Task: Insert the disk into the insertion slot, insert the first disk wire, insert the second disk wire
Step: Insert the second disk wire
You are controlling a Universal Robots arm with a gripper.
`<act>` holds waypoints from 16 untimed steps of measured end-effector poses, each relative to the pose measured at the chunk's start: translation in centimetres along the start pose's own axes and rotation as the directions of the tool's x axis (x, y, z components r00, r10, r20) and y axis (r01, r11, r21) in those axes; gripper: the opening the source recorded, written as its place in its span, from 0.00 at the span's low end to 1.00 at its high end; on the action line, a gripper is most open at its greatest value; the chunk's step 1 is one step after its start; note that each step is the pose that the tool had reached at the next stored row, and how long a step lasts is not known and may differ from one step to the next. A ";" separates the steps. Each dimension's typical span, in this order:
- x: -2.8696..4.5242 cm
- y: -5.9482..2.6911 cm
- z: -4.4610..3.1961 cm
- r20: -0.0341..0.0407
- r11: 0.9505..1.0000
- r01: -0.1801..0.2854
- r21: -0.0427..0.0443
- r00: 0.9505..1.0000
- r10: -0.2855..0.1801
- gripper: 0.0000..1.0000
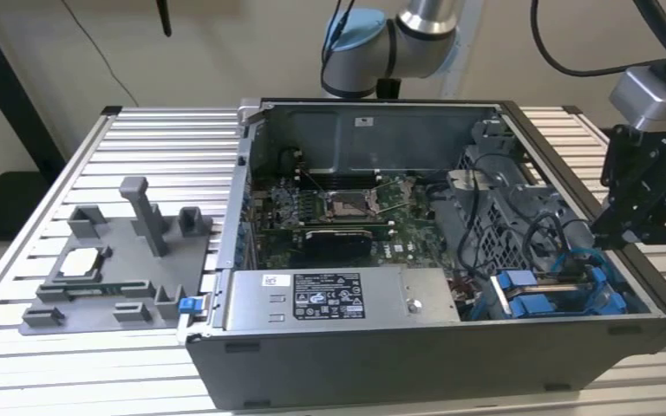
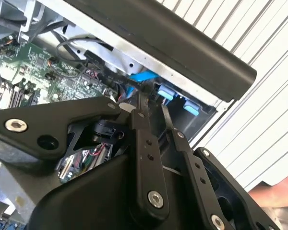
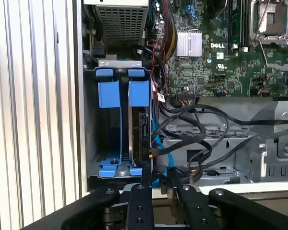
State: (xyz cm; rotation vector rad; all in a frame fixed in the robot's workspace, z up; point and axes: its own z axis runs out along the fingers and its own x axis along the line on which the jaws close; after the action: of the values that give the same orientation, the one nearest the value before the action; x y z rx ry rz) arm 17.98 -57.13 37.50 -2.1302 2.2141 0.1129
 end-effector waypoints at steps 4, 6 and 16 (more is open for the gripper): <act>-0.04 -1.31 0.20 0.001 1.000 0.000 -0.006 1.000 0.000 1.00; -0.05 -1.79 0.28 0.004 1.000 -0.001 -0.012 1.000 0.001 1.00; -0.03 -1.95 0.56 0.026 0.998 -0.006 -0.058 1.000 0.007 1.00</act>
State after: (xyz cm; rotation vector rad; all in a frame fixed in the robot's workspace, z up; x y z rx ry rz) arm 19.93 -57.12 36.94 -2.1377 2.2299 0.2062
